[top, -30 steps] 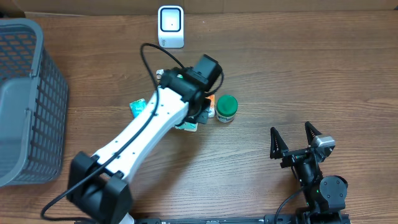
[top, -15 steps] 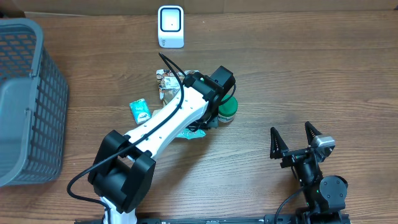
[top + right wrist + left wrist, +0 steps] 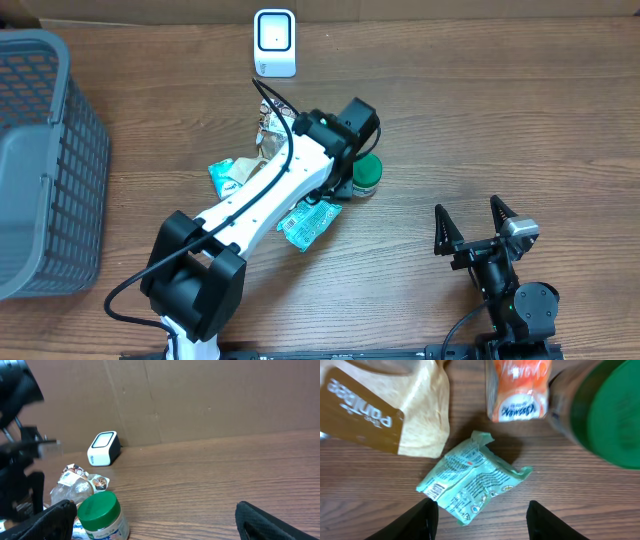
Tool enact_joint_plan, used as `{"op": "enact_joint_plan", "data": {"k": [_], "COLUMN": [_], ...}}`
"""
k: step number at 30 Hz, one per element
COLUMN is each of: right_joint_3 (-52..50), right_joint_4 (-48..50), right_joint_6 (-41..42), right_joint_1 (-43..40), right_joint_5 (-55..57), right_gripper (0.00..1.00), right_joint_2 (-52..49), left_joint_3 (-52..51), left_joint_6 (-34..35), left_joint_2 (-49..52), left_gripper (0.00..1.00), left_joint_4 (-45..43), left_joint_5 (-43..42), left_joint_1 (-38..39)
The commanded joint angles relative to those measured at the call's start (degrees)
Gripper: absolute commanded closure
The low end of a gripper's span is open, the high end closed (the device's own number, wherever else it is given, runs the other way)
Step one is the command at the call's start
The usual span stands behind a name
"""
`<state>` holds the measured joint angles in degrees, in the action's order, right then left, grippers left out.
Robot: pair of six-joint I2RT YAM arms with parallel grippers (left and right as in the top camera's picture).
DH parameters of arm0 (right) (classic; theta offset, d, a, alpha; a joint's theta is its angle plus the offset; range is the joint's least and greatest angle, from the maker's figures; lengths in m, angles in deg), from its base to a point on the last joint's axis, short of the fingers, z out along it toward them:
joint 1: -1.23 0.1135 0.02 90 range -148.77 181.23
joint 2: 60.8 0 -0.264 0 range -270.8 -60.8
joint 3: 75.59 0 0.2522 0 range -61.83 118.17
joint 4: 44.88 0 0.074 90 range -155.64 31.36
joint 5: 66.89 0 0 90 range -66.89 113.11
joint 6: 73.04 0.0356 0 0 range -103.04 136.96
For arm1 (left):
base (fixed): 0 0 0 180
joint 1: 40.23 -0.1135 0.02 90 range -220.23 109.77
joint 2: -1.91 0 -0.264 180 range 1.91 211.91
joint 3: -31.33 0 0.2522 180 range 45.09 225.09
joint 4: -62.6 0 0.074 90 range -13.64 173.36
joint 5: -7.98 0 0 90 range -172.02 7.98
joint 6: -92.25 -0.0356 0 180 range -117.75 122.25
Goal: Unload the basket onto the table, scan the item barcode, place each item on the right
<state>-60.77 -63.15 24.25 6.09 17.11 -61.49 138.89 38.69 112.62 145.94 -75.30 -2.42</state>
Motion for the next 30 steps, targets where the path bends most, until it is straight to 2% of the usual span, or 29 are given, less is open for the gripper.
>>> {"op": "enact_joint_plan", "data": {"k": [1, 11, 17, 22, 25, 30], "right_joint_3": [-0.61, -0.61, -0.61, -0.61, -0.61, -0.61], "right_joint_4": [0.28, 0.28, 0.28, 0.28, 0.28, 0.28], "right_joint_6": [0.13, 0.13, 0.13, 0.13, 0.13, 0.11], "right_joint_1": [-0.33, -0.33, -0.33, -0.33, -0.33, -0.33], "right_joint_5": [-0.11, -0.11, -0.09, -0.11, -0.11, -0.11], "right_gripper": [0.0, 0.0, 0.0, 0.0, 0.0, 0.0], "right_joint_2": [0.24, 0.24, 0.24, 0.24, 0.24, 0.24], "left_joint_3": [6.12, 15.8, 16.65, 16.65, 16.61, 16.61], "left_joint_6": [-2.25, -9.35, -17.4, -27.39, -31.5, -32.15], "left_joint_2": [-1.14, -5.2, -10.16, -12.13, -12.0, -11.82], "left_gripper": [0.43, 0.39, 0.34, 0.2, 0.08, 0.0], "left_joint_4": [2.21, 8.44, 8.87, 9.64, 9.9, 8.79], "left_joint_5": [1.4, 1.27, -4.72, -14.53, -17.09, -16.87], "left_joint_1": [-1.75, -10.93, -20.74, -30.47, -34.86, -39.74]}}
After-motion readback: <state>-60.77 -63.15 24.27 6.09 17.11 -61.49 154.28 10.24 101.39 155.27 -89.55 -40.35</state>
